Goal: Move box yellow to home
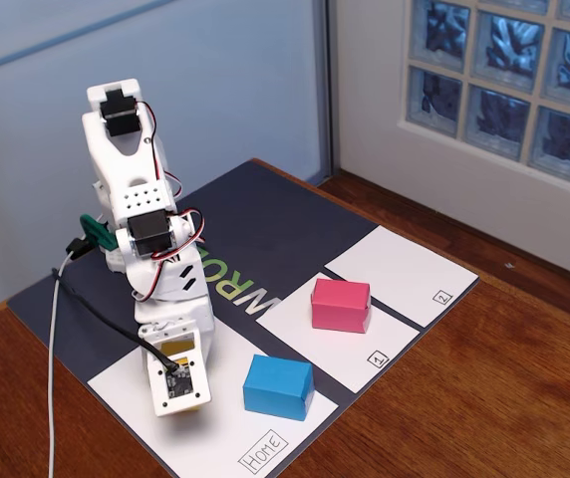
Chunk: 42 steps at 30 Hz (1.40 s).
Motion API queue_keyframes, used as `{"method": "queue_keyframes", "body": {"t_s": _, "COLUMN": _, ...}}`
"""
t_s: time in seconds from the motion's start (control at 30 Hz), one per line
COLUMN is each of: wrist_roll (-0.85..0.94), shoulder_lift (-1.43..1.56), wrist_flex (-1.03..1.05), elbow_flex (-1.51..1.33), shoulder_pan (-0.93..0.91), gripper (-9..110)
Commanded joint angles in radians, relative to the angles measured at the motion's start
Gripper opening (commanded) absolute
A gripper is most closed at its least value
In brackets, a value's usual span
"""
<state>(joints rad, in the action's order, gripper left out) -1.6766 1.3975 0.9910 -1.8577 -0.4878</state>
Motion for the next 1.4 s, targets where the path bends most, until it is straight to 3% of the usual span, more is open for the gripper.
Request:
{"method": "queue_keyframes", "body": {"t_s": 0.0, "wrist_roll": -0.006, "shoulder_lift": -0.018, "wrist_flex": -0.015, "elbow_flex": -0.011, "shoulder_pan": 0.014, "gripper": 0}}
{"method": "queue_keyframes", "body": {"t_s": 0.1, "wrist_roll": -0.005, "shoulder_lift": -0.02, "wrist_flex": -0.02, "elbow_flex": -0.011, "shoulder_pan": 0.02, "gripper": 1}}
{"method": "queue_keyframes", "body": {"t_s": 0.3, "wrist_roll": -0.005, "shoulder_lift": -0.011, "wrist_flex": -0.109, "elbow_flex": -0.029, "shoulder_pan": 0.032, "gripper": 38}}
{"method": "queue_keyframes", "body": {"t_s": 0.37, "wrist_roll": -0.002, "shoulder_lift": -0.002, "wrist_flex": -0.11, "elbow_flex": -0.029, "shoulder_pan": 0.032, "gripper": 42}}
{"method": "queue_keyframes", "body": {"t_s": 1.0, "wrist_roll": -0.015, "shoulder_lift": 0.27, "wrist_flex": -0.038, "elbow_flex": 0.006, "shoulder_pan": 0.071, "gripper": 41}}
{"method": "queue_keyframes", "body": {"t_s": 1.37, "wrist_roll": 0.031, "shoulder_lift": 0.617, "wrist_flex": -0.003, "elbow_flex": -0.026, "shoulder_pan": 0.143, "gripper": 40}}
